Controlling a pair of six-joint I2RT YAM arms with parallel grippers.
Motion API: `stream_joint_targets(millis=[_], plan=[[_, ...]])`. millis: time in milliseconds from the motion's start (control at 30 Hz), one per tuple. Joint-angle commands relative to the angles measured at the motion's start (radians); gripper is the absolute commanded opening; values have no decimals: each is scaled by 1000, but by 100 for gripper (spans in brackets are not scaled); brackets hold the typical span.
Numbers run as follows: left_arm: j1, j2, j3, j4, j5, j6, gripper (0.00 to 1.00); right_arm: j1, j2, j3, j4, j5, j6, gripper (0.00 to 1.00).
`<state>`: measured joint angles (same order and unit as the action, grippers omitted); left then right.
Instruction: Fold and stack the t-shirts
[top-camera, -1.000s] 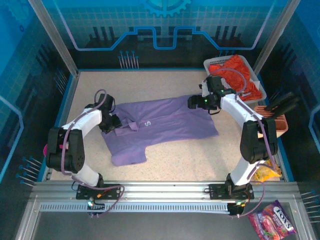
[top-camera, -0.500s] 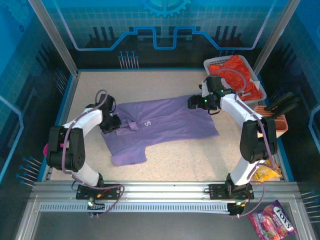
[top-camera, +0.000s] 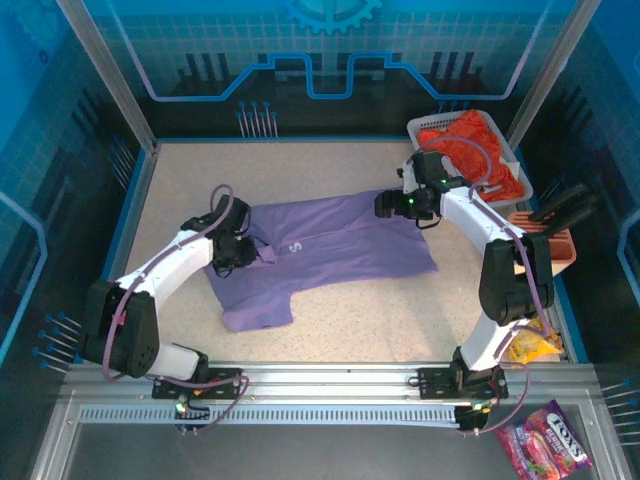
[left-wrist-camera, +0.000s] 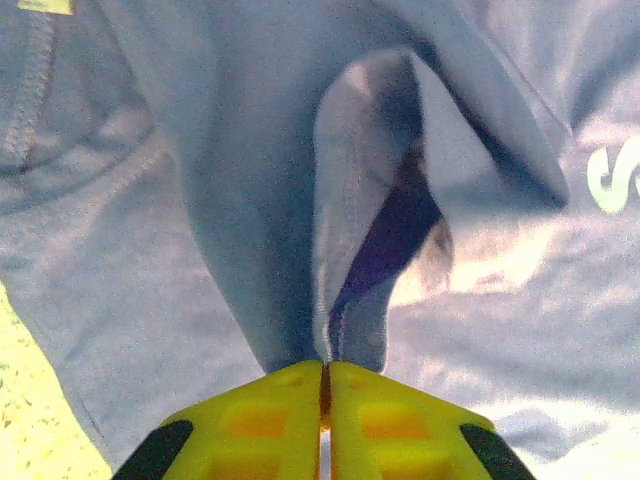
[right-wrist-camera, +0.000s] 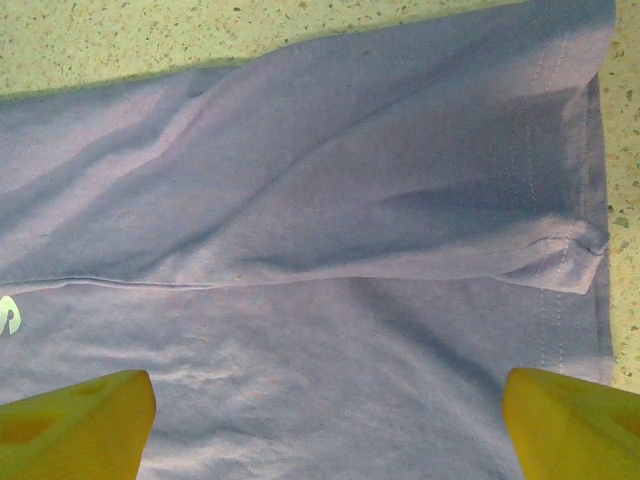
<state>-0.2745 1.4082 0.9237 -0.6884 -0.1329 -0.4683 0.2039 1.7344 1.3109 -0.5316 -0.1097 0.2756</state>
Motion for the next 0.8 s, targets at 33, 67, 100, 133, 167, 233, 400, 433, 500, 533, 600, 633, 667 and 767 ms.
stream_joint_targets(millis=[33,67,100,133,167,233,400,433,500,533,600,633,667,767], plan=[[-61,-34,-49,-123,-111,-13,17,21,11,30,-22,-15,-7,91],[-65,-31,-57,-135,-109,-20,29,24,14,29,-25,-13,-8,91],[-66,-25,-61,-149,-110,-27,37,26,14,32,-25,-11,-10,91],[-68,-20,-61,-166,-112,-34,45,28,16,34,-30,-7,-12,91],[-68,-20,-56,-178,-113,-42,51,30,14,36,-33,-4,-13,91],[-67,-29,-25,-187,-108,-44,55,30,11,34,-34,-2,-13,91],[-62,-51,54,-61,-14,-85,53,38,5,29,-32,-4,-10,91],[-61,-35,70,-35,9,-95,52,39,3,27,-33,-3,-10,91],[-62,-3,82,30,63,-119,51,39,-1,22,-33,-2,-10,91],[-63,14,84,62,75,-128,51,40,-4,19,-33,-2,-10,91],[-63,44,87,107,77,-146,51,40,-10,13,-33,-1,-10,91],[-63,58,89,124,80,-155,51,40,-13,9,-34,1,-12,91],[-63,69,89,143,81,-164,50,40,-17,8,-34,2,-13,91],[-63,87,72,192,94,-209,49,40,-23,4,-37,9,-15,91]])
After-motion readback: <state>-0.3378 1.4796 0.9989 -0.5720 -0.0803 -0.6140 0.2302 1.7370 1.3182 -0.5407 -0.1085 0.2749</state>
